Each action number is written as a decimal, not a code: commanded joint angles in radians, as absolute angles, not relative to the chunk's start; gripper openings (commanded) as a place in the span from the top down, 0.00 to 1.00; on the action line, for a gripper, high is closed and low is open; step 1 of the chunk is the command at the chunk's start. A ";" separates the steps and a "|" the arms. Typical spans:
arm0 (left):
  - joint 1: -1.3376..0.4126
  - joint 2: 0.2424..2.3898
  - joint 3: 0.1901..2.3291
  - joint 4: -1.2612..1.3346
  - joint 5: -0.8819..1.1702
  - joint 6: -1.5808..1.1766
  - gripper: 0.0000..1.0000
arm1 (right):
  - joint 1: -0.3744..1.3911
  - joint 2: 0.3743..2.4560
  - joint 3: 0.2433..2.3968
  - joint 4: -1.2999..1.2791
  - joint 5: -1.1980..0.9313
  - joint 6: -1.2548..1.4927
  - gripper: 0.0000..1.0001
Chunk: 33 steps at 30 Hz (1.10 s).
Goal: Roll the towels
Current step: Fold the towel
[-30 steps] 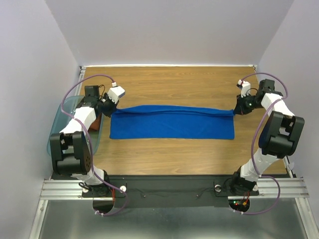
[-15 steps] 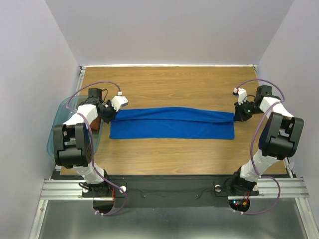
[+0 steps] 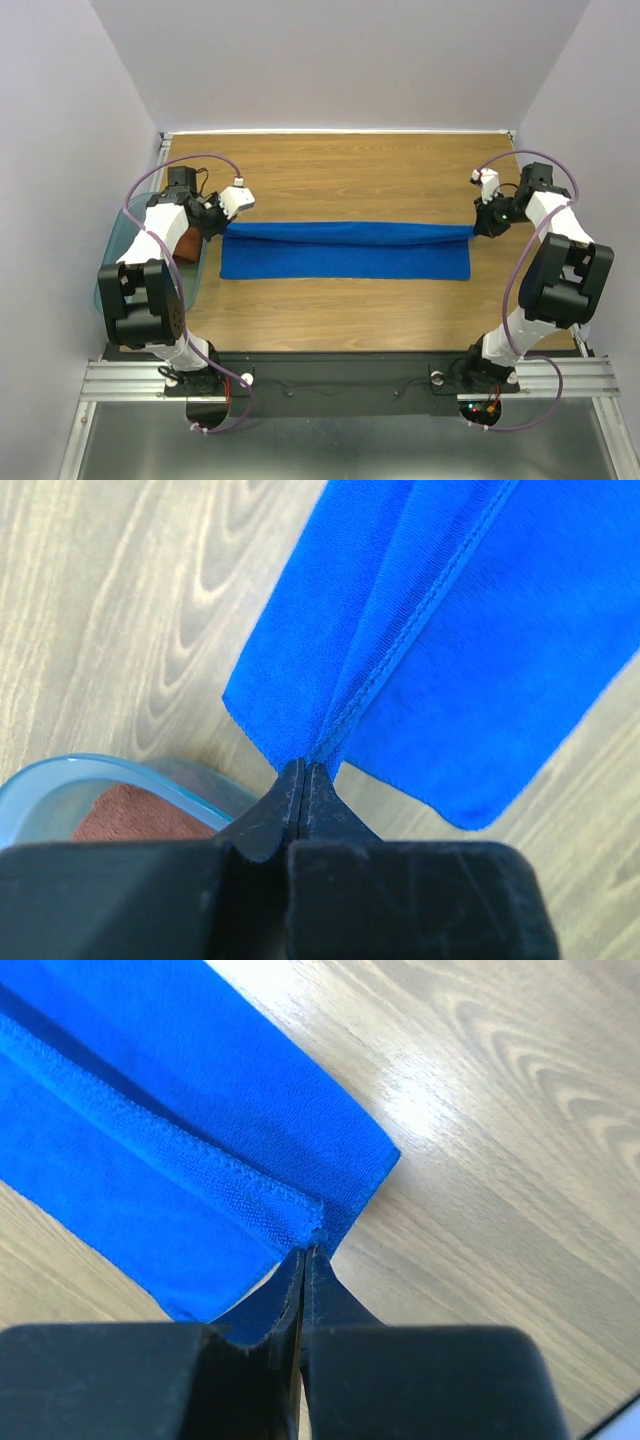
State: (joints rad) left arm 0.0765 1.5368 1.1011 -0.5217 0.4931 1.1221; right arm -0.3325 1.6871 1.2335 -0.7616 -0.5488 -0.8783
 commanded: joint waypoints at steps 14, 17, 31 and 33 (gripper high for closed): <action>0.098 1.480 0.988 -0.627 0.451 1.282 1.00 | -0.337 1.609 1.081 -0.796 -0.506 -1.028 0.99; 0.097 1.489 0.968 -0.637 0.460 1.302 0.96 | -0.337 1.606 1.065 -0.799 -0.506 -1.042 0.99; 0.089 1.416 1.032 -0.739 0.560 1.361 0.48 | -0.253 1.534 1.111 -0.862 -0.431 -1.061 0.60; 0.089 1.431 1.038 -0.752 0.557 1.364 0.48 | -0.206 1.520 1.072 -0.842 -0.385 -1.062 0.64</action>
